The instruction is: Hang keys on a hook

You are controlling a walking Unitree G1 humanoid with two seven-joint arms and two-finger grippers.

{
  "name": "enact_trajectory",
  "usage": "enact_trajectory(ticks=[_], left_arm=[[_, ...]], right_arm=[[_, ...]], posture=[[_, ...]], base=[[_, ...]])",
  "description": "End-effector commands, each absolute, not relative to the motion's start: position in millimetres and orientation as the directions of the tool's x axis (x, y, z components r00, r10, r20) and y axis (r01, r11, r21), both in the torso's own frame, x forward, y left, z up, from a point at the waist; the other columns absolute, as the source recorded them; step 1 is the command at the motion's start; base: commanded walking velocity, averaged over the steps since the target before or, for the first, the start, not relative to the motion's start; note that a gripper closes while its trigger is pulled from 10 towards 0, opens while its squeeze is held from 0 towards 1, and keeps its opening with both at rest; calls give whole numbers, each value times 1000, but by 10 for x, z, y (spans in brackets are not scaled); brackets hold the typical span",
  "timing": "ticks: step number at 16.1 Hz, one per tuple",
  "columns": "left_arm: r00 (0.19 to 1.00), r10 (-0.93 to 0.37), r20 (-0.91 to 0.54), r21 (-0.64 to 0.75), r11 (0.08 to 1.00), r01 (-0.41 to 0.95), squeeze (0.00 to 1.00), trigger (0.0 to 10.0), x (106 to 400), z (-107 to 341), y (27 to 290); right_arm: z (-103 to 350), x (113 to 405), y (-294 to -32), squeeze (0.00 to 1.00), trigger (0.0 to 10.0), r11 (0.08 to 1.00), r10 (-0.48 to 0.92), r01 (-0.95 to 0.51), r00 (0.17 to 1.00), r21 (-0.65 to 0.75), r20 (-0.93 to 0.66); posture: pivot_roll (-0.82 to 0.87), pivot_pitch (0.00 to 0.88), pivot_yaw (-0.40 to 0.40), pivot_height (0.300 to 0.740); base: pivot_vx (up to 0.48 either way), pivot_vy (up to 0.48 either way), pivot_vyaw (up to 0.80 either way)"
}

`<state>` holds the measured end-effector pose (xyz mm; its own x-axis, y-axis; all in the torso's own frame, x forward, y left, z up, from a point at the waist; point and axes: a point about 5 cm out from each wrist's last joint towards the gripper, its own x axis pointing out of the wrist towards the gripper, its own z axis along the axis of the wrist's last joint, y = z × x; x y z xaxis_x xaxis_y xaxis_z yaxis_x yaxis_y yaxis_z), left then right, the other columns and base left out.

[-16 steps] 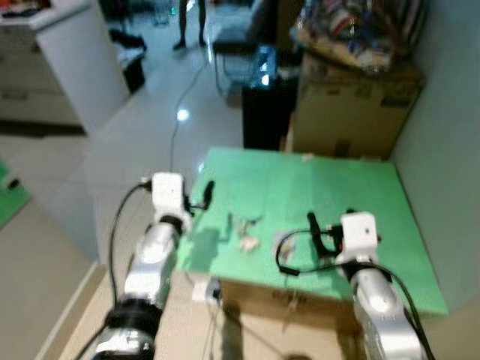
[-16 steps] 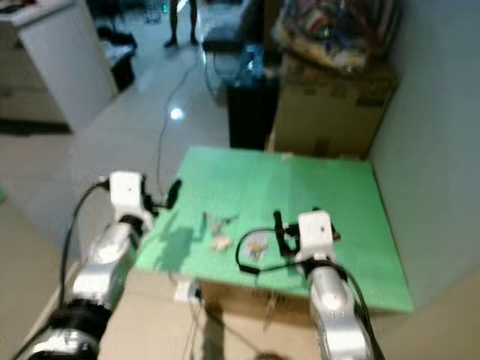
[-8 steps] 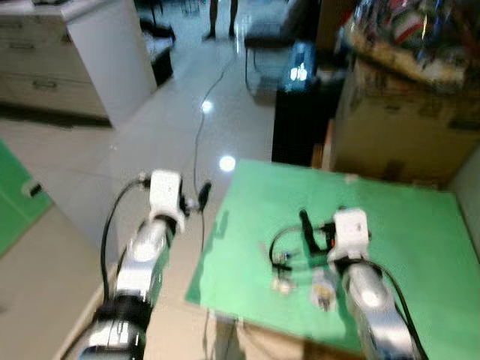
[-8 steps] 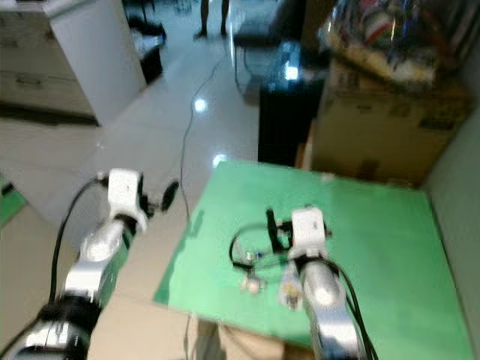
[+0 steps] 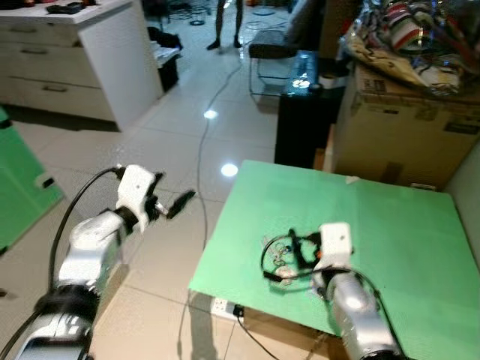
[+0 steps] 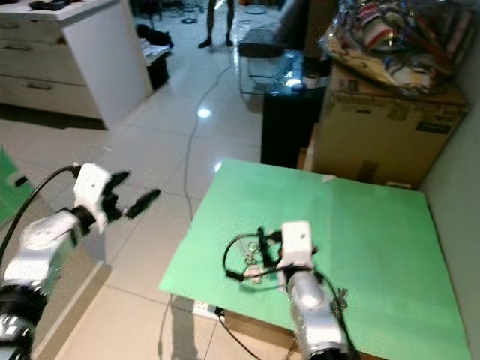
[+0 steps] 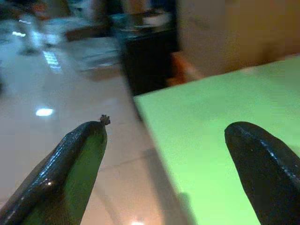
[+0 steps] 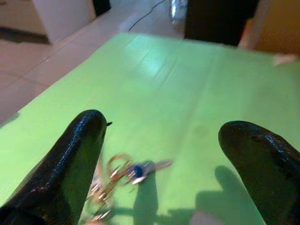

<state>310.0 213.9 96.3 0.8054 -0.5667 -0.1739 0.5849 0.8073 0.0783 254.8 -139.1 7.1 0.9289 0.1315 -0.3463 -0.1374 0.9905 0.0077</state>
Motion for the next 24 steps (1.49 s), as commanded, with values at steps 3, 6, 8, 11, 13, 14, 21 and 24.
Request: enact_trajectory(ticks=[3, 6, 8, 11, 13, 14, 21, 24], left_arm=[[665, -725, -177, 3, 676, 737, 0, 10000, 2833, 902, 1991], [571, -805, -163, -84, 588, 804, 0, 10000, 2598, 876, 1874], [507, -846, -165, -120, 527, 841, 0, 10000, 2486, 819, 1748], [515, -844, -151, -155, 535, 831, 0, 10000, 2470, 771, 1663], [520, -841, -149, -187, 540, 821, 0, 10000, 2416, 717, 1594], [519, -842, -146, -201, 539, 818, 0, 10000, 2382, 712, 1569], [554, -823, -125, -209, 568, 796, 0, 10000, 2356, 756, 1539], [556, -821, -132, -213, 571, 793, 0, 10000, 2332, 747, 1536]], right_arm=[[-51, 2489, -1259, 0, 10000, 977, 184, -209, 912, -29, -367], [-111, 2435, -1228, 0, 10000, 974, 194, -223, 898, -30, -395], [-188, 2356, -1238, 0, 10000, 972, 192, -231, 887, -43, -420], [-228, 2352, -1274, 0, 10000, 973, 189, -227, 882, -38, -432], [-252, 2342, -1302, 0, 10000, 973, 192, -229, 873, -30, -448], [-258, 2337, -1286, 0, 10000, 971, 205, -238, 867, -16, -454], [-271, 2380, -1213, 0, 10000, 956, 258, -294, 850, -7, -460], [-330, 2376, -1188, 0, 10000, 960, 263, -276, 826, 50, -499]], posture=[[-7, 40, 80, 740], [-6, 64, 67, 740], [-16, 74, 53, 740], [-40, 85, 37, 740], [-55, 90, 25, 740], [-62, 96, 23, 740], [-51, 99, 18, 740], [-38, 99, 19, 740]], base=[[0, 0, 0], [0, 0, 0], [0, 0, 0], [0, 0, 0], [0, 0, 0], [0, 0, 0], [0, 0, 0], [0, 0, 0]])
